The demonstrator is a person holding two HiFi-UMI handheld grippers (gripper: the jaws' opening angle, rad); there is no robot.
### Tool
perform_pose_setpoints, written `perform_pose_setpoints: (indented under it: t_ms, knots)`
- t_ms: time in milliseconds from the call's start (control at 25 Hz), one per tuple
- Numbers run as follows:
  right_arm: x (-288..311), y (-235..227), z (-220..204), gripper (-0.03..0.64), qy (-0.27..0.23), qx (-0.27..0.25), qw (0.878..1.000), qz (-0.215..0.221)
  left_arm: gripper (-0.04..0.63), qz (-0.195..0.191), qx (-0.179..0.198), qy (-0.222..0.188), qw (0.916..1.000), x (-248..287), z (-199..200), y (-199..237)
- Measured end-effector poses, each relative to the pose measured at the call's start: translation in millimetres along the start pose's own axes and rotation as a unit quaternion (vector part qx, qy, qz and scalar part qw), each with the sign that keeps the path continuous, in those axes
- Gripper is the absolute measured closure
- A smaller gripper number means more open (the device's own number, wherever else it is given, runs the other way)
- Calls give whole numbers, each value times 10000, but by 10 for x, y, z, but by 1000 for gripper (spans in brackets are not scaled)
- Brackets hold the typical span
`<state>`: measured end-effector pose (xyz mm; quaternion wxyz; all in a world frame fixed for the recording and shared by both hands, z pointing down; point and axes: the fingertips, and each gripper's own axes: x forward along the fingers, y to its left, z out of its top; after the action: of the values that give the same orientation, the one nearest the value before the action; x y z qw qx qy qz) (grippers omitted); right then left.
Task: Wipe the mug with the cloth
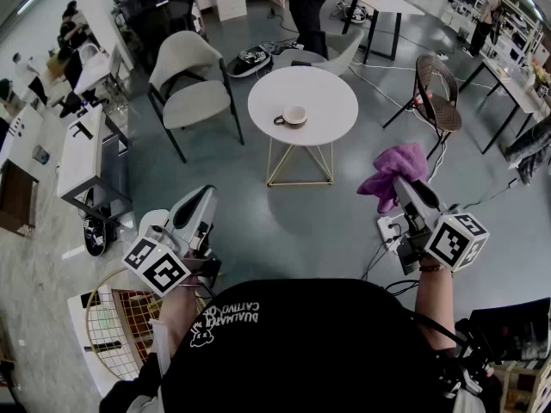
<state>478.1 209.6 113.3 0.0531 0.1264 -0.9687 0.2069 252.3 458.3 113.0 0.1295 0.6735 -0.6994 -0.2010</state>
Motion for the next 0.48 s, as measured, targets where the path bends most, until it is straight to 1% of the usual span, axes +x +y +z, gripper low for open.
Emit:
perform_pose_setpoints:
  t_ms: [240,480]
  knots:
    - [77,7,-47,535,51,-81,9999,-80,595,2,-23,10,10000,-3,27,112]
    - [191,58,-161,535,-19,17,9999,-149,595,3,54,119,9999,-111,42,257]
